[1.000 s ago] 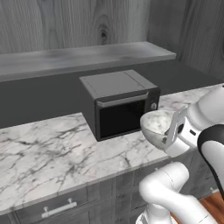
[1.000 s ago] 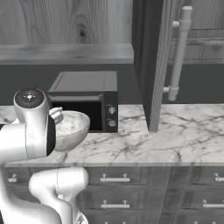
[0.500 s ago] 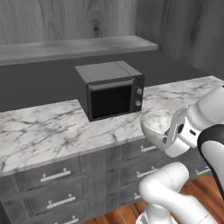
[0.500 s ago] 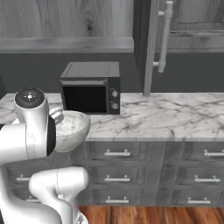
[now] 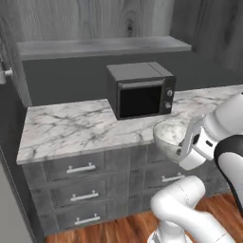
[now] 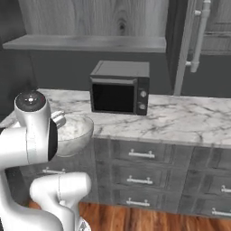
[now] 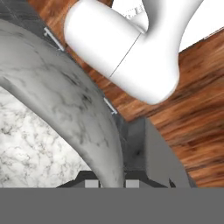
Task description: Move the bowls from the cabinet to the plates on the dining table.
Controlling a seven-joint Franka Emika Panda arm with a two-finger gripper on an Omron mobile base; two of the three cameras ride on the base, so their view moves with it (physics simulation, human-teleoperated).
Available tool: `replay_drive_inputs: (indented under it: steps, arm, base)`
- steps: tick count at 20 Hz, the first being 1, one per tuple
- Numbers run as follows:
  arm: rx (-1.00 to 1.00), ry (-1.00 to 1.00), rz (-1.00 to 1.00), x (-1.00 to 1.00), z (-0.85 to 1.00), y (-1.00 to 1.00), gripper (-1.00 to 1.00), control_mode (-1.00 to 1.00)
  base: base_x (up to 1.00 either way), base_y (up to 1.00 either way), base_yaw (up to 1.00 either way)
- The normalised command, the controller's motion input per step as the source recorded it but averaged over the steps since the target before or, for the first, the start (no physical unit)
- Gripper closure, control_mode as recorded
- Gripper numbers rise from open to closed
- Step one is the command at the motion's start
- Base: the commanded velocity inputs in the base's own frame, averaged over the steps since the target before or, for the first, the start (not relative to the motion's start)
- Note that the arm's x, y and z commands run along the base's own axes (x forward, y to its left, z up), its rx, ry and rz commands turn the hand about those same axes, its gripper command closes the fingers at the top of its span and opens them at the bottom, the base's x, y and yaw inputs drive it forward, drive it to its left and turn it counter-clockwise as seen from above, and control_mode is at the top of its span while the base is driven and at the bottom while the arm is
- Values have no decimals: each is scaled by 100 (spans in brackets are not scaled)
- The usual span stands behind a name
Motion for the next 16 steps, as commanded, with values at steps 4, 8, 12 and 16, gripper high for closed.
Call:
replay_drive_inputs:
  steps: [4,8,12,16]
  arm:
    - [0,0,0,0,0,0,100,100]
    - [0,0,0,0,0,0,100,100]
    - [0,0,0,0,0,0,100,100]
    - [0,0,0,0,0,0,100,100]
  base:
    - [0,52,48]
    - [-11,62,48]
    - [-18,64,47]
    - [-54,59,45]
